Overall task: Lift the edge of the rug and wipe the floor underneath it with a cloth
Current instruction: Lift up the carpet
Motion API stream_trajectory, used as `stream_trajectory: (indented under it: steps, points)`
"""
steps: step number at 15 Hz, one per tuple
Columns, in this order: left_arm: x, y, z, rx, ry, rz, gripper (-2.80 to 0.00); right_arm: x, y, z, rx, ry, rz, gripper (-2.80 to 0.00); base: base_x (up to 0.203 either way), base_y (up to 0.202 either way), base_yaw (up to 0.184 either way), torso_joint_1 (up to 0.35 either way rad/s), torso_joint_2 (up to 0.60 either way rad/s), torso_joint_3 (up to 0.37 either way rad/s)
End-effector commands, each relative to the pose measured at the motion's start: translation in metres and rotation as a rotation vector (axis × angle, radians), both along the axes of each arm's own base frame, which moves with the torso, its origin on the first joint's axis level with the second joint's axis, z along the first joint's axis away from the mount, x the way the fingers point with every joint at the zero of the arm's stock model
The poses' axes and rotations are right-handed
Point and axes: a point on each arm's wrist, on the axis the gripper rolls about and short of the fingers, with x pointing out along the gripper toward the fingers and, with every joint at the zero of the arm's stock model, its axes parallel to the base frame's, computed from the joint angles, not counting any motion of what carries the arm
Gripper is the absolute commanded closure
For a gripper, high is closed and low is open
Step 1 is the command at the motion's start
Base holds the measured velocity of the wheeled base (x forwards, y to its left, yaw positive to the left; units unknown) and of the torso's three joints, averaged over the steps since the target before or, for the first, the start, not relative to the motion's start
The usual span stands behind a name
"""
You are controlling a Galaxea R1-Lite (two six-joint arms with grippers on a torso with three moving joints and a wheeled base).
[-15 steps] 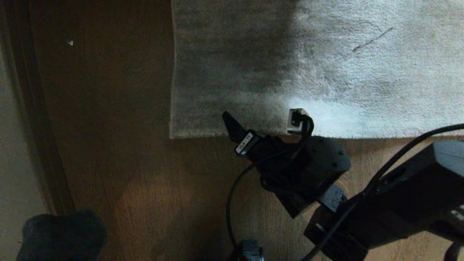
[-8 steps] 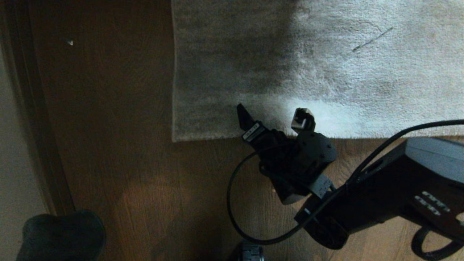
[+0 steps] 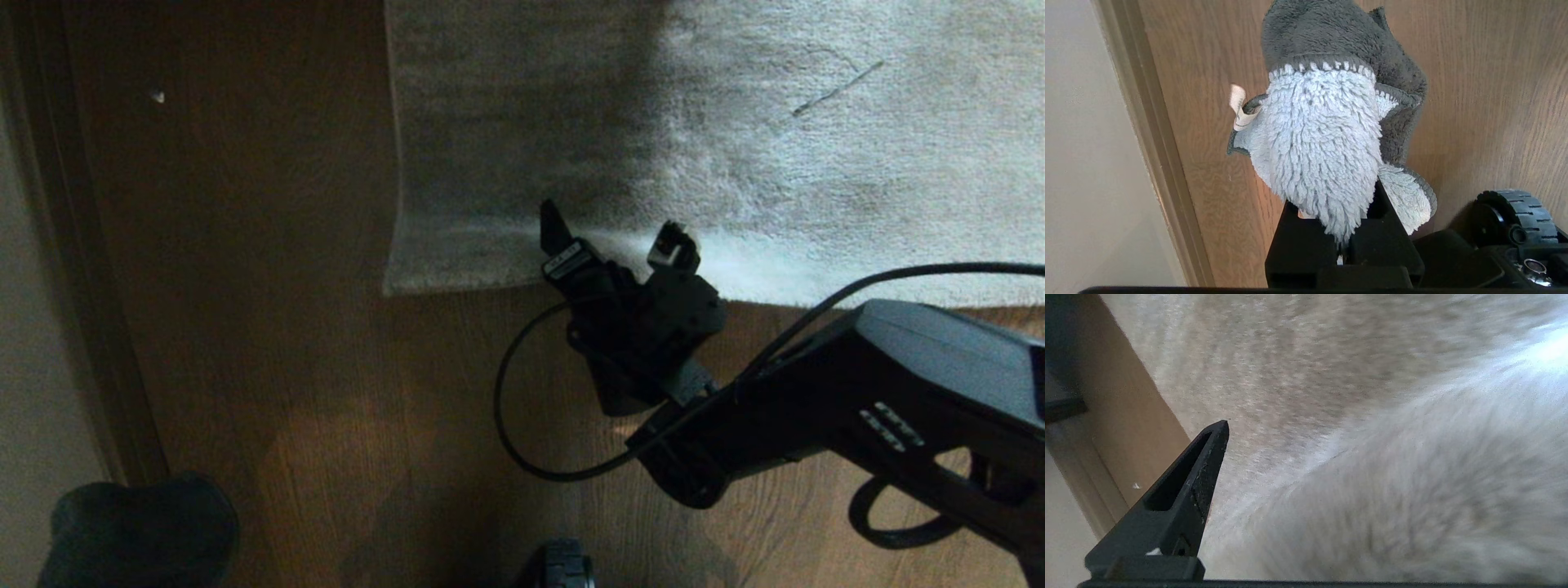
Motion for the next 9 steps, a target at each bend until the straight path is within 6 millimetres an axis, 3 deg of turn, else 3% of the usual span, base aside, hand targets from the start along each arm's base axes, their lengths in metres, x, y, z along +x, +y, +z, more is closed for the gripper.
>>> stream_trajectory:
  steps: [1, 9]
  points:
    - [0.0, 0.0, -0.0001, 0.0, -0.001, 0.0, 0.0, 0.0046, 0.0066, -0.0033, 0.041, -0.039, 0.007, -2.8, 0.0, 0.0, 0.0, 0.0, 0.0, 0.0]
    - [0.0, 0.0, -0.0001, 0.0, -0.001, 0.0, 0.0, 0.0063, 0.0084, -0.0031, 0.031, -0.049, 0.0, -2.8, 0.0, 0.0, 0.0, 0.0, 0.0, 0.0]
